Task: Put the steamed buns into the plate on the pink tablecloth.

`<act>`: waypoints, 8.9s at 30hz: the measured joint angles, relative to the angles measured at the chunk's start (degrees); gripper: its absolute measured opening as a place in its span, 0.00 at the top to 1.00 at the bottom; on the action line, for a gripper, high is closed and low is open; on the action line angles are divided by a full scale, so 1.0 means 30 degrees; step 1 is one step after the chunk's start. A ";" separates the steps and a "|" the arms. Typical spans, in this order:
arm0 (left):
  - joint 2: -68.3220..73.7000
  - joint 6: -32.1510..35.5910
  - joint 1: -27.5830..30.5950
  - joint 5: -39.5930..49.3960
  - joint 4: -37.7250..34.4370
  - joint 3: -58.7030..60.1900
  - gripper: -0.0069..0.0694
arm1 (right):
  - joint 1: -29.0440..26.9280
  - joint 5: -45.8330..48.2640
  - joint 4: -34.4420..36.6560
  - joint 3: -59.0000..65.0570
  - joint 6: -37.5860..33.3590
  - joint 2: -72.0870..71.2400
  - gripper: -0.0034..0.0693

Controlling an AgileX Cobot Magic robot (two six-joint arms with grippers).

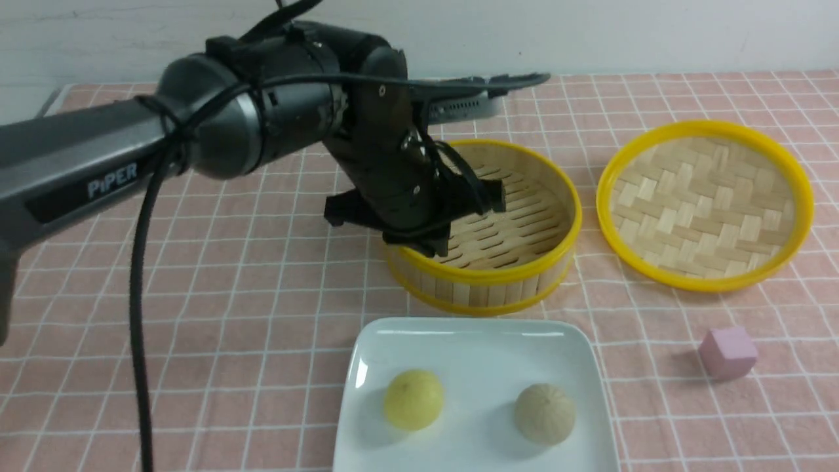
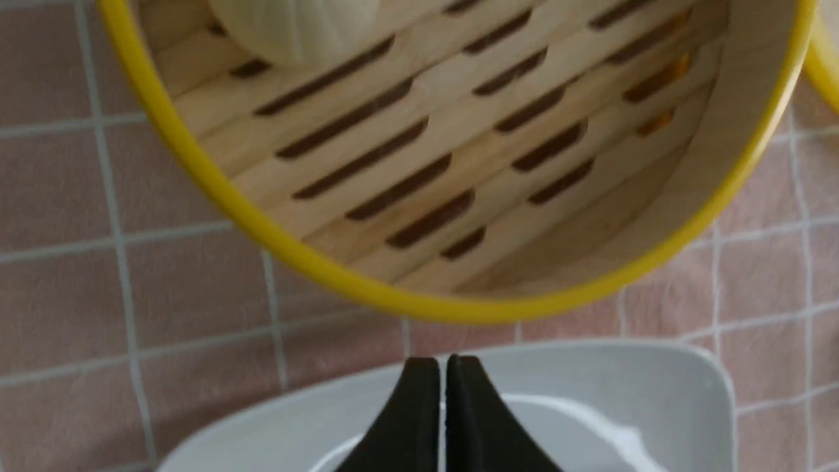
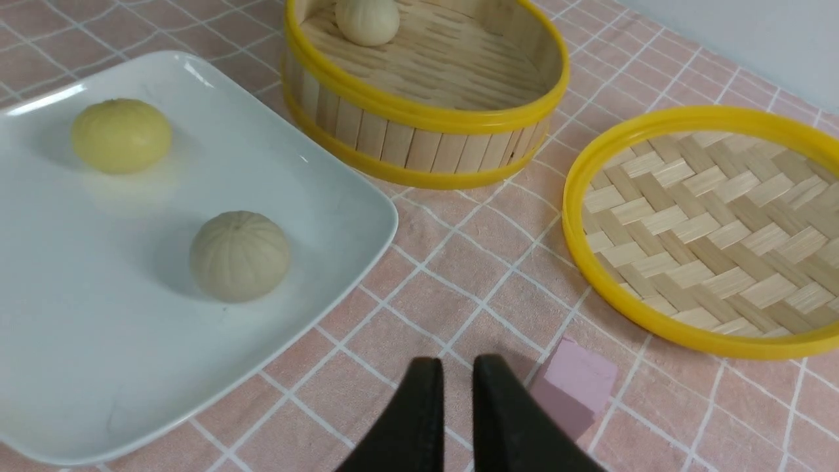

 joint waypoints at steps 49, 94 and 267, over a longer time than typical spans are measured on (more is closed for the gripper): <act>-0.2326 0.3143 -0.4033 0.2931 0.1766 0.1492 0.88 | 0.0000 0.0000 -0.0056 0.0000 0.0042 0.0000 0.76; -0.0015 -0.2823 -0.5182 0.0168 0.4280 0.3564 0.50 | 0.0000 0.2972 0.4063 -0.2817 0.1194 -0.1940 0.97; -3.2219 0.5890 0.3695 -1.3976 0.2321 2.8568 0.84 | -1.3494 -0.4115 0.5554 0.7010 0.1396 -0.5365 0.72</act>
